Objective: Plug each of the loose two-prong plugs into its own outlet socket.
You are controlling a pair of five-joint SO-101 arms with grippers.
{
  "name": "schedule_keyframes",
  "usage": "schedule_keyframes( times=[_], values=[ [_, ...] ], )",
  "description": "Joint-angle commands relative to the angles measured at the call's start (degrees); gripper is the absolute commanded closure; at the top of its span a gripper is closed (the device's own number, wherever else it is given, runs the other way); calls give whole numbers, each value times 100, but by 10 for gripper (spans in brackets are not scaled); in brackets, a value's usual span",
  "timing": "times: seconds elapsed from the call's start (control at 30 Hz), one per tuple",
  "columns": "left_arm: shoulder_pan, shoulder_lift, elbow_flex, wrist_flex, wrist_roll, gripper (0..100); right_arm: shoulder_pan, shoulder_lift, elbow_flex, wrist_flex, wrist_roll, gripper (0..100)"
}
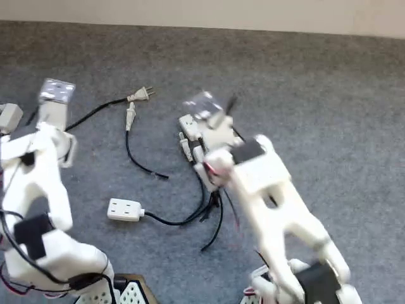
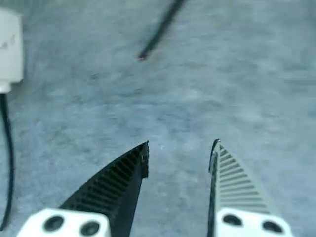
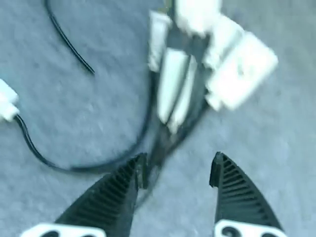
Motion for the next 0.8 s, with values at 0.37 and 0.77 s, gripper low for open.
schedule_keyframes(
  times=[0.37,0.77],
  values=[
    [-1481,1534,-1736,-88,-958,800,-752,4163,-3670,-699,-369,792],
    [-1534,1578,-1736,-97,-958,800,-708,4558,-3732,-646,-651,792]
  ],
)
